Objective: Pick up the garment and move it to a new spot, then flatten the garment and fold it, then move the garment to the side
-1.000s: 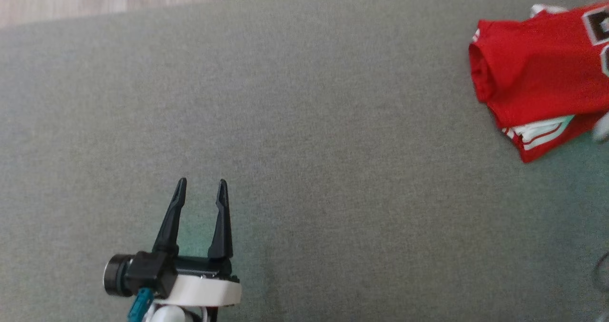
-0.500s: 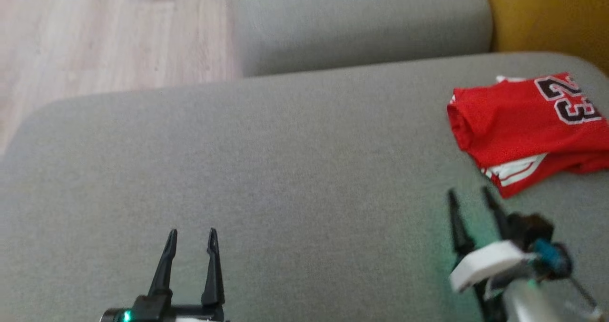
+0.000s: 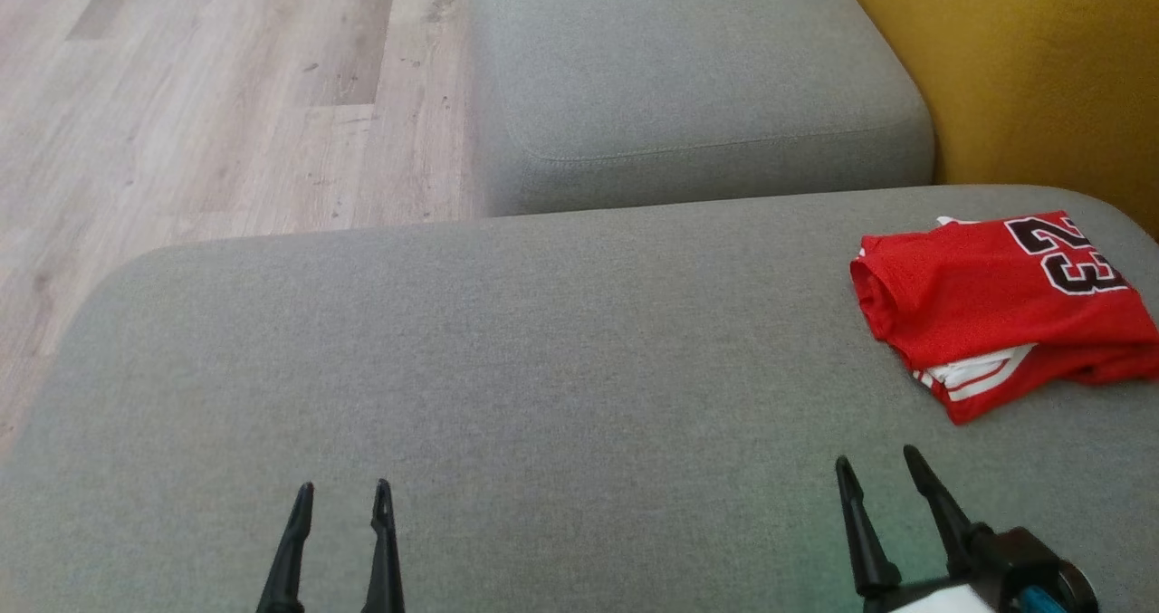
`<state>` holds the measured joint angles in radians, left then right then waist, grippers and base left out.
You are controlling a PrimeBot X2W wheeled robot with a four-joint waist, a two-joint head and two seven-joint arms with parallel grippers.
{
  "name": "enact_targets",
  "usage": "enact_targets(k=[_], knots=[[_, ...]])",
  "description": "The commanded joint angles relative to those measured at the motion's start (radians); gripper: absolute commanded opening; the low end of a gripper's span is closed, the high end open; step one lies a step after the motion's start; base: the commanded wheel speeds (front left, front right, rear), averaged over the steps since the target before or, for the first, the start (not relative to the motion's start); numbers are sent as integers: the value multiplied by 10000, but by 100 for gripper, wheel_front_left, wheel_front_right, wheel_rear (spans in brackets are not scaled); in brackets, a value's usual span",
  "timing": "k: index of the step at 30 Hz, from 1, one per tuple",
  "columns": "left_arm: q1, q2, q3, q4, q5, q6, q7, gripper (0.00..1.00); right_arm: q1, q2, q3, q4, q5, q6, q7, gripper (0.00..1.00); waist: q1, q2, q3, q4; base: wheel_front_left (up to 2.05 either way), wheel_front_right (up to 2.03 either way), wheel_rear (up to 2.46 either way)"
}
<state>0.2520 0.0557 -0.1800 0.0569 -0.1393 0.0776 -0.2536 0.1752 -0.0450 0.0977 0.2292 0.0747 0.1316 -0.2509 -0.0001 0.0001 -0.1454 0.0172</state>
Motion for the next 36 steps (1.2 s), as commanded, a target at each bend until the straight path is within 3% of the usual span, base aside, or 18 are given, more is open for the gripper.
enact_targets(k=[1, 16, 17, 36], knots=[[-400, -55, 400, -404, 41, -50, -82, 100, -403, -58, 218, -355, 1, -9, -108, 100, 1, -1, 4, 6, 0, 0, 0], [-344, -55, 525, -240, 119, -238, -82, 100, -444, -54, 309, -357, 141, -9, -108, 100, 1, -1, 84, 30, 0, 0, 0], [7, 2, 194, 67, 42, -251, 0, 0, 36, 2, 75, -12, 121, 0, 0, 0, 2, -1, 83, 31, 0, 0, 0], [-419, 102, 385, 614, -2055, -485, 394, 0, -278, -109, -56, 291, 2276, -1, 377, 0, 2, -1, 272, 4, 0, 0, 0]])
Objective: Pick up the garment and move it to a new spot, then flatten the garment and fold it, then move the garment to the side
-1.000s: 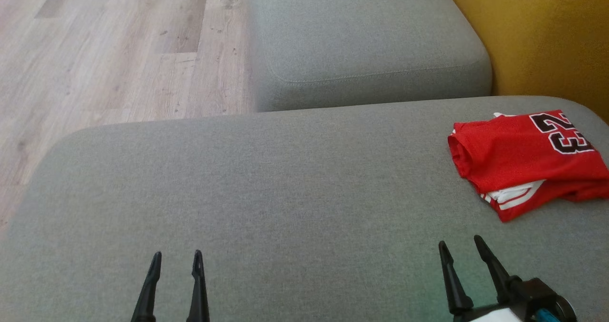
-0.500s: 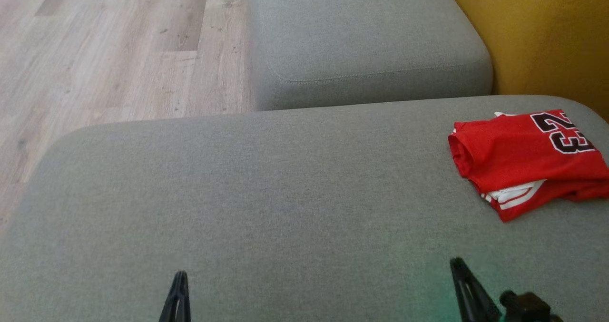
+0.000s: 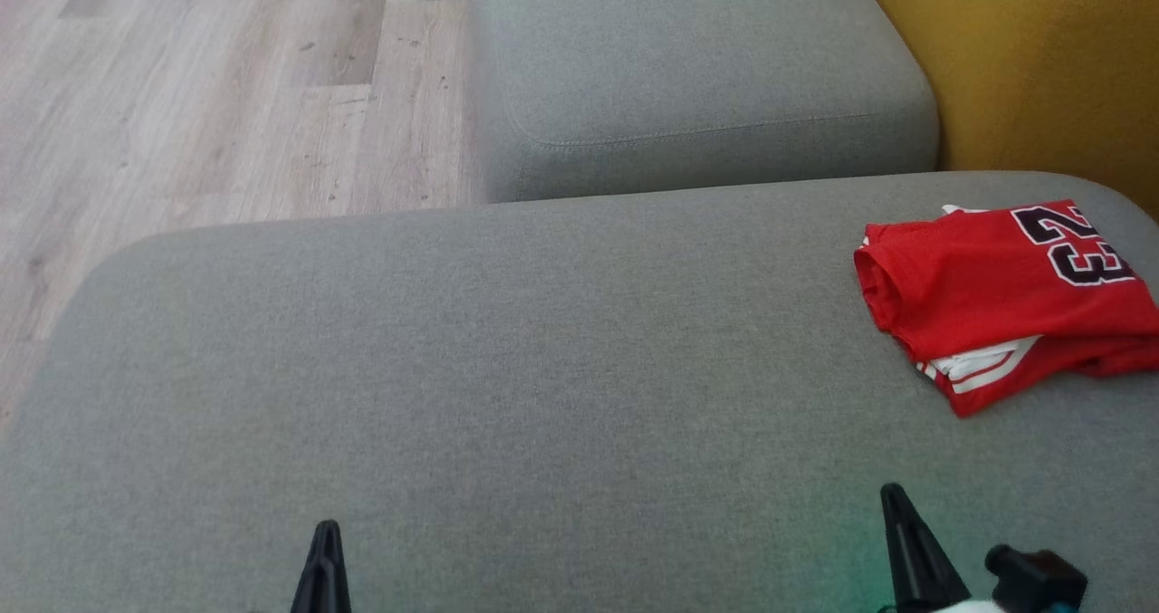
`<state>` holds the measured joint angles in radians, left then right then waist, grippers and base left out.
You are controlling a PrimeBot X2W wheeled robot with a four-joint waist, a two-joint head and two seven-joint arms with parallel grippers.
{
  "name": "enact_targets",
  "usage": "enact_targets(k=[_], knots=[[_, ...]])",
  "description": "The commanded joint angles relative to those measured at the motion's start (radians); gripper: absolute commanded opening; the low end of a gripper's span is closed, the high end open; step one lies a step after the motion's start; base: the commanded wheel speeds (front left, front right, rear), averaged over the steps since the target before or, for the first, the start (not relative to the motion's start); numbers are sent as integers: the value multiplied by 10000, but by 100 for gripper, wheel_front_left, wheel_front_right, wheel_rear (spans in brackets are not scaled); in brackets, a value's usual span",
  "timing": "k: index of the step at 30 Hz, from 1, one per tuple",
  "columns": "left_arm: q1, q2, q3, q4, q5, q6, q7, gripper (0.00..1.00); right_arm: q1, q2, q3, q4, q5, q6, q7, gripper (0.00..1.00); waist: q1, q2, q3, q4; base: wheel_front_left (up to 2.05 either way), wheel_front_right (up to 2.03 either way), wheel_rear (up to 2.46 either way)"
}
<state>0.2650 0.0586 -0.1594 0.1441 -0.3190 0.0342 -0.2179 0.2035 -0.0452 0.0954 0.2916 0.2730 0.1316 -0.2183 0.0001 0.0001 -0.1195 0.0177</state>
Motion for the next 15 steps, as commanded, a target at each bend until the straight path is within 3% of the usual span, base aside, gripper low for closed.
enact_targets(k=[1, 15], knots=[[-579, 78, 194, -242, -383, -67, 60, 0, -585, -112, -44, -333, 421, -1, 75, 0, 0, -1, 24, -3, 0, 0, 0], [-970, 139, 389, -55, -1989, -266, 367, 0, -887, -174, -197, -352, 2064, -2, 390, 0, 0, -1, 168, -24, 0, 0, 0]])
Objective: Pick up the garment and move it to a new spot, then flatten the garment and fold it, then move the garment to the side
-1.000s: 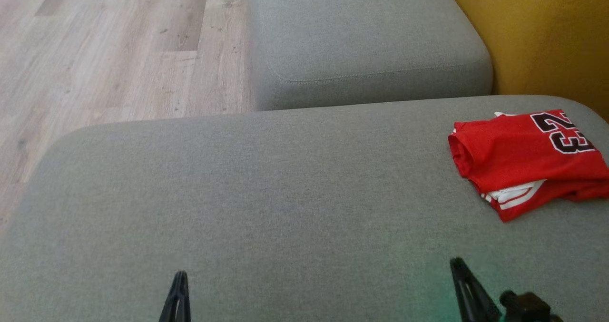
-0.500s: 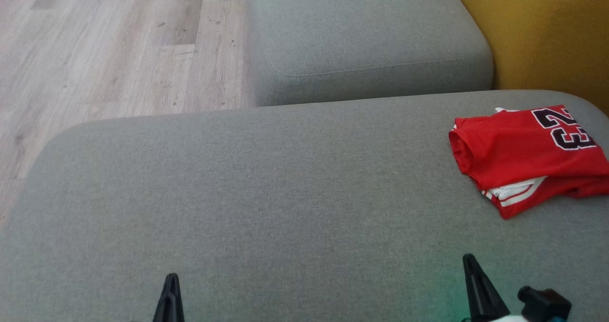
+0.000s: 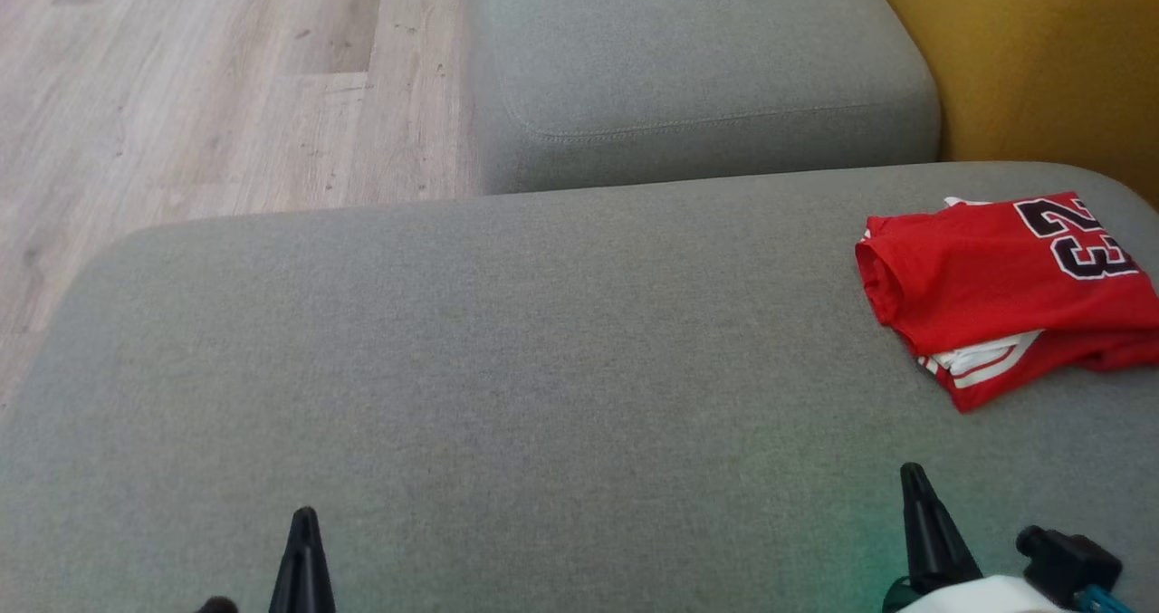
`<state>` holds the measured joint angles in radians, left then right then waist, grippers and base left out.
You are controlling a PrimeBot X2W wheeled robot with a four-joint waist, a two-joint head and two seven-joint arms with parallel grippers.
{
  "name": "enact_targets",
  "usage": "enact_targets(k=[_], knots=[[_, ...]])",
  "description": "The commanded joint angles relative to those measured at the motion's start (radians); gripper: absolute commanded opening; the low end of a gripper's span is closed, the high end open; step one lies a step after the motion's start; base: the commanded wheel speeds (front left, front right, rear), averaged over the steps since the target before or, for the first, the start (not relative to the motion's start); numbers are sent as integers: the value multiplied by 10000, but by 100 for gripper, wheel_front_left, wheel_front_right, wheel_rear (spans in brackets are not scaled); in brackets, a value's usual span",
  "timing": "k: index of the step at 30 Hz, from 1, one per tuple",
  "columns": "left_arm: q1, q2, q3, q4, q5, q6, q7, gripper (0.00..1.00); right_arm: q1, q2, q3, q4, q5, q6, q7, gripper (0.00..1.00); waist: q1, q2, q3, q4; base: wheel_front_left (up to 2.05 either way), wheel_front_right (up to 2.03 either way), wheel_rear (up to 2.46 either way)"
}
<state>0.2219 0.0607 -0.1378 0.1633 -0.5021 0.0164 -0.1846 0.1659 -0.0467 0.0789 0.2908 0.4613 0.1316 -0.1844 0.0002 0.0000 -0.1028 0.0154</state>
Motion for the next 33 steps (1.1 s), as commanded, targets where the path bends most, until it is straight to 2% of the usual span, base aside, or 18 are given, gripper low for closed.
enact_targets(k=[1, 33], knots=[[-570, 121, 189, -235, -281, -102, 58, 0, -534, -162, -45, -345, 307, -2, 76, 0, -1, 0, 13, -2, 0, 0, 0], [-1483, 191, 782, 96, -4146, -572, 893, 0, -1273, -246, -513, -397, 4281, -5, 928, 0, -1, 0, 372, -54, 0, 0, 0]])
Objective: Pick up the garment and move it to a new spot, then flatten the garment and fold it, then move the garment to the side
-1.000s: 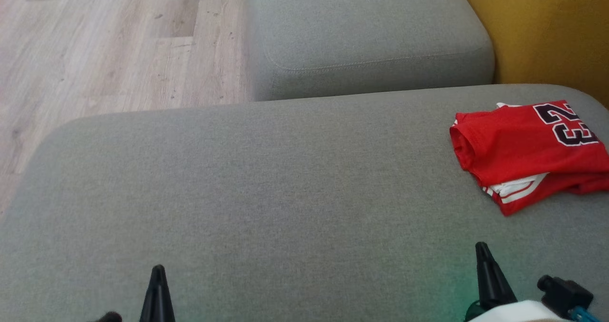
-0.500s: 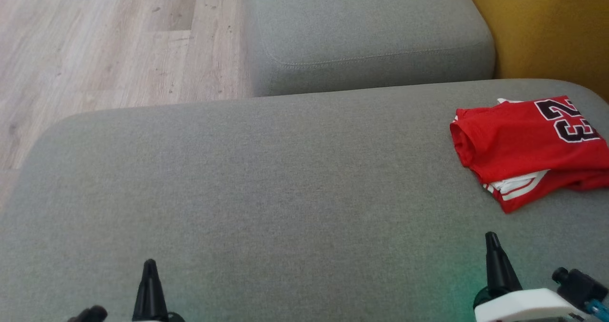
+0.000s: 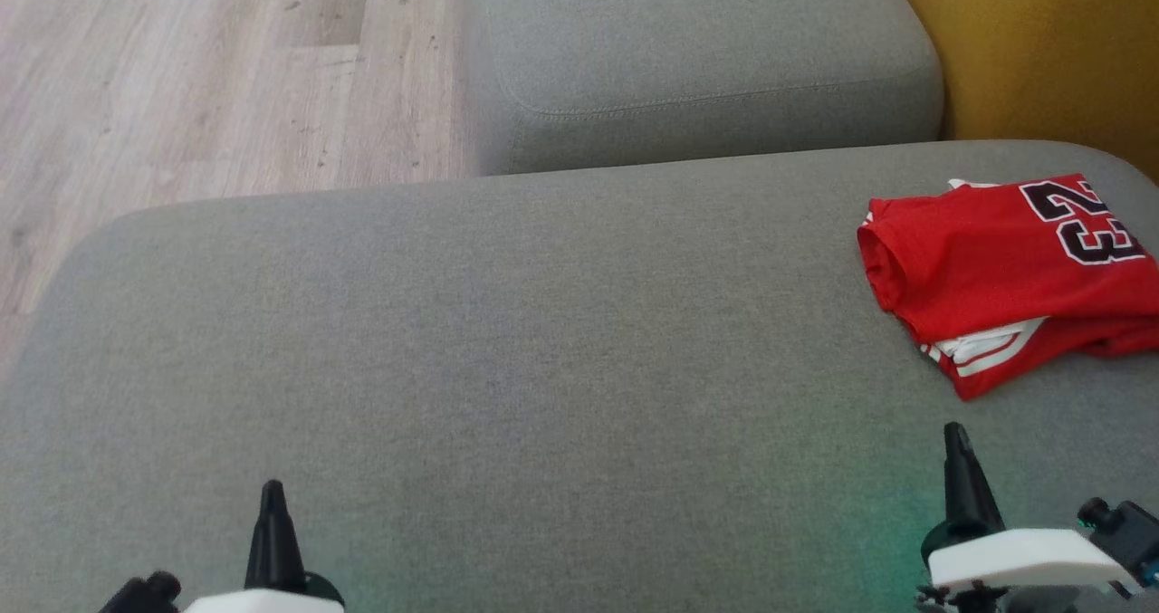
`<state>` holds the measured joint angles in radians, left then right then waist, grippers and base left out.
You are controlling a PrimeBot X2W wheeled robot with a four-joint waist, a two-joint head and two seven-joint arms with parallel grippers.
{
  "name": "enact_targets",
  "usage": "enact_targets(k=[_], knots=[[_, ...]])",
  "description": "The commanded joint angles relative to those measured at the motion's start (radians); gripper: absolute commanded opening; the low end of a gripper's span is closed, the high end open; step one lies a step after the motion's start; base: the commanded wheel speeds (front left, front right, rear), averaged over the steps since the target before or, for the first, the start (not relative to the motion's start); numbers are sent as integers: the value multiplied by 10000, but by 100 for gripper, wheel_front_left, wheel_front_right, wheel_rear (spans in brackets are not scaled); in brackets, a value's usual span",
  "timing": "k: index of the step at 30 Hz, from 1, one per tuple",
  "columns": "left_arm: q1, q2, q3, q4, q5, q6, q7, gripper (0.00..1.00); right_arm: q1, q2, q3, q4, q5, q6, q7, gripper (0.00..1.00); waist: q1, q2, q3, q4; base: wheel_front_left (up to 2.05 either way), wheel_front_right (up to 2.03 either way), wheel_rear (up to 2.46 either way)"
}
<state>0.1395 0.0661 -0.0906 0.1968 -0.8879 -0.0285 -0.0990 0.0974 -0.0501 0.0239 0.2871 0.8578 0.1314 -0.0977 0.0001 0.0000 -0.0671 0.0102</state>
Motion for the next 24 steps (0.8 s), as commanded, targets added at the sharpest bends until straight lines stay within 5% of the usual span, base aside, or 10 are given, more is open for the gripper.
enact_targets(k=[1, 24], knots=[[-688, 139, 331, -228, -408, -138, 65, 0, -611, -213, 21, -362, 438, -3, 89, 0, -1, 0, 26, -4, 0, 0, 0], [-1354, 144, 819, 34, -3137, -475, 717, 0, -1148, -234, -370, -394, 3251, -5, 745, 0, -1, 0, 284, -41, 0, 0, 0]])
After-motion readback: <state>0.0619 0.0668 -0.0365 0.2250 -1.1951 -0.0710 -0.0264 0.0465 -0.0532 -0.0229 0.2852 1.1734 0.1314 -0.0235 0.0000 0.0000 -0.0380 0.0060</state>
